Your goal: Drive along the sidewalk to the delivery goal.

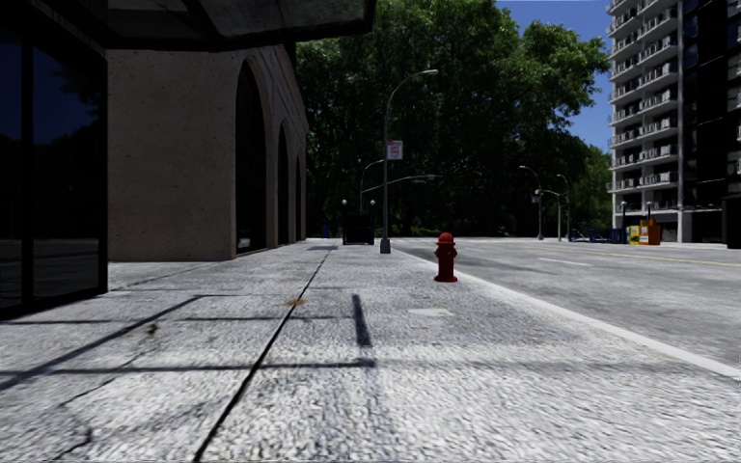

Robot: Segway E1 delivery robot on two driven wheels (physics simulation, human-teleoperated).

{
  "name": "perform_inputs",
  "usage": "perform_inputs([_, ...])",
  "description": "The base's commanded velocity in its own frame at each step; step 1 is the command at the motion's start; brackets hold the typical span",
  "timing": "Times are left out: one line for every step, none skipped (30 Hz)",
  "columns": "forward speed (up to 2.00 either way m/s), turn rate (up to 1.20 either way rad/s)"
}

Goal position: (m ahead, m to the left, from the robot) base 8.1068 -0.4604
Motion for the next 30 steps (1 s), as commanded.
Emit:
perform_inputs([2.00,0.00])
perform_inputs([2.00,0.00])
perform_inputs([2.00,0.00])
perform_inputs([2.00,0.00])
perform_inputs([2.00,0.00])
perform_inputs([2.00,0.00])
perform_inputs([2.00,0.00])
perform_inputs([2.00,0.00])
perform_inputs([2.00,0.00])
perform_inputs([2.00,0.00])
perform_inputs([2.00,0.00])
perform_inputs([2.00,0.00])
perform_inputs([2.00,0.00])
perform_inputs([2.00,0.00])
perform_inputs([2.00,0.00])
perform_inputs([2.00,0.00])
perform_inputs([2.00,0.00])
perform_inputs([2.00,0.00])
perform_inputs([2.00,0.00])
perform_inputs([2.00,0.00])
perform_inputs([2.00,0.00])
perform_inputs([2.00,0.00])
perform_inputs([2.00,0.00])
perform_inputs([2.00,0.00])
perform_inputs([2.00,0.00])
perform_inputs([2.00,0.00])
perform_inputs([2.00,0.00])
perform_inputs([2.00,0.00])
perform_inputs([2.00,0.00])
perform_inputs([2.00,0.00])
